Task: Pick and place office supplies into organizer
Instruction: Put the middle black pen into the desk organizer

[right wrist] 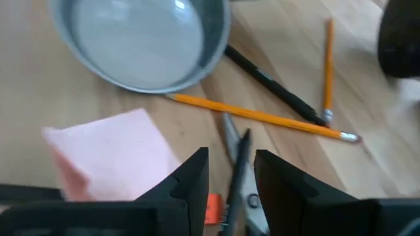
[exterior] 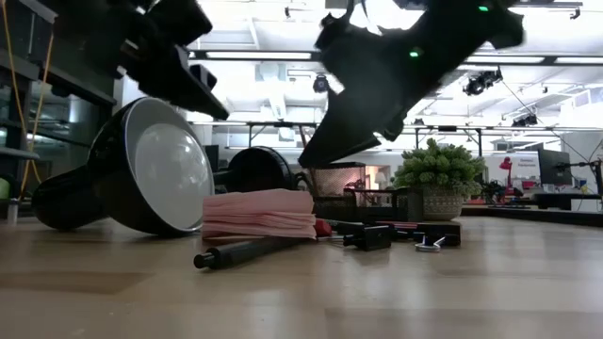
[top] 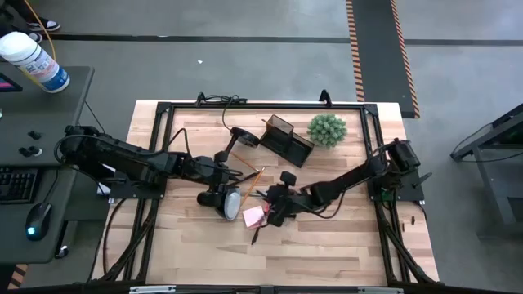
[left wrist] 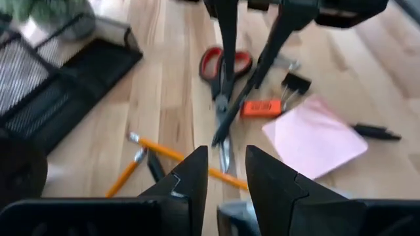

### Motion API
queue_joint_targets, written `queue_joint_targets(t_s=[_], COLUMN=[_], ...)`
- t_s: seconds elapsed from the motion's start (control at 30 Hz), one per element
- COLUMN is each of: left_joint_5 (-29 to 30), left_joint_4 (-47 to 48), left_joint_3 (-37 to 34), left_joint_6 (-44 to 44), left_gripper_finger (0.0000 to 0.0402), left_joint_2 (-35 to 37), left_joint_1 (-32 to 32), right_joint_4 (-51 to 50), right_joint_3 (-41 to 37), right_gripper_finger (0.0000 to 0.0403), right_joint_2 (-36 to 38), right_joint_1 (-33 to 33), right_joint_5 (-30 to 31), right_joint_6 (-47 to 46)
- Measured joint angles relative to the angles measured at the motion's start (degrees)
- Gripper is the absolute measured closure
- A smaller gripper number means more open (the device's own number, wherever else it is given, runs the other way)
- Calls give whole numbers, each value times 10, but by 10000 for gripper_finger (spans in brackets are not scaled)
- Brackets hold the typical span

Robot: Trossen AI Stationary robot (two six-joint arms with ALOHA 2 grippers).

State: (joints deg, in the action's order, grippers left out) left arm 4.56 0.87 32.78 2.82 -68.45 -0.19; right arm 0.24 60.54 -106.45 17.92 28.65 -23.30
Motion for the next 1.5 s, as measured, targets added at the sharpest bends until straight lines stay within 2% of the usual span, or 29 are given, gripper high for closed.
queue_joint_targets(t_s=[0.1, 0.27, 0.63, 0.93, 1.17, 1.5], left_joint_5=[0, 12, 12, 14, 52, 56], left_joint_4=[7, 2, 3, -50, -84, -84], left_joint_3=[-11, -27, -33, -33, -33, -32], left_joint_6=[-11, -20, -19, 21, 45, 52], left_gripper_finger=[309, 309, 309, 309, 309, 309], left_joint_2=[0, 0, 0, -1, 0, 7], left_joint_1=[0, 1, 0, 1, 2, 2], right_joint_4=[-54, -82, -105, -111, -109, -107], right_joint_3=[39, 71, 72, 72, 72, 72], right_gripper_finger=[290, 290, 290, 290, 290, 294], right_joint_2=[-15, -39, -46, -50, -73, -90], right_joint_1=[-7, -12, -16, -17, -30, -33], right_joint_5=[-8, -29, -22, -22, -35, -56], right_joint_6=[-17, -26, -69, -89, -93, -95])
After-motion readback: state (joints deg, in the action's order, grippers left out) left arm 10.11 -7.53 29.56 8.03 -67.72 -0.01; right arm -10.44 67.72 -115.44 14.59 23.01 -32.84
